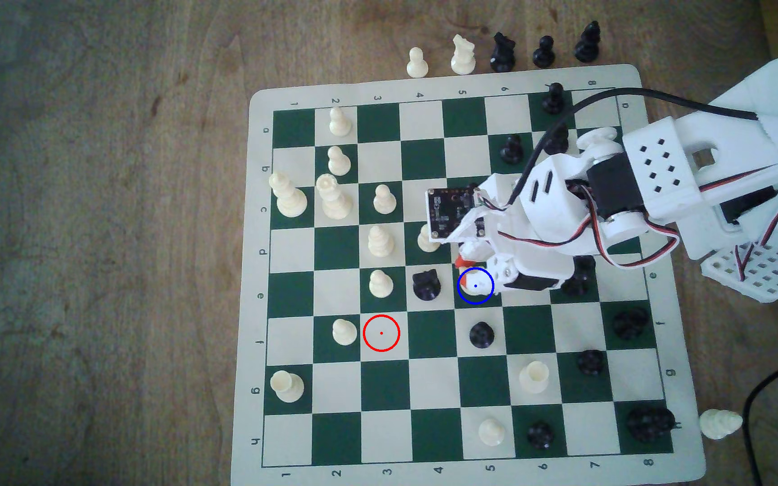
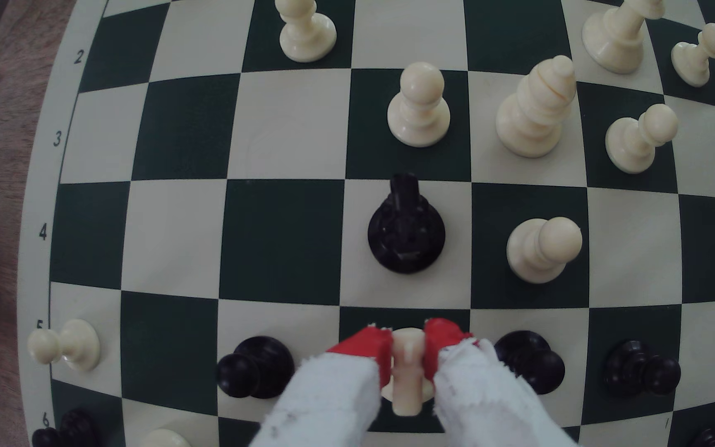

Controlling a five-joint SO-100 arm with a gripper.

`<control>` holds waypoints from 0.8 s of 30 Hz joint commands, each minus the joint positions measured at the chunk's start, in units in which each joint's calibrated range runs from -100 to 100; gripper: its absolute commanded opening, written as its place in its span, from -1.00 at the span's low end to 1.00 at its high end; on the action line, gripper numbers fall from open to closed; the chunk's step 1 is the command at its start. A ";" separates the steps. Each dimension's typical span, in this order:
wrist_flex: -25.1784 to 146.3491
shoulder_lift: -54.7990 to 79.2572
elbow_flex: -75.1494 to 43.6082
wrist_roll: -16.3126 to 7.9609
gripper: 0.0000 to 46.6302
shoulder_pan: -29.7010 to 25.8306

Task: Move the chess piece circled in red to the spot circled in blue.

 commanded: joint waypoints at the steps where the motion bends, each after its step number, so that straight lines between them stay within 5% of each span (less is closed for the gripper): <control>1: -0.96 0.10 -1.39 0.15 -0.99 -0.21; 8: -1.70 1.12 -1.39 0.15 -0.97 -0.21; 15: -1.86 1.29 -1.39 0.15 -0.66 -0.37; 24: 1.91 -3.72 -1.30 0.24 -0.59 -0.60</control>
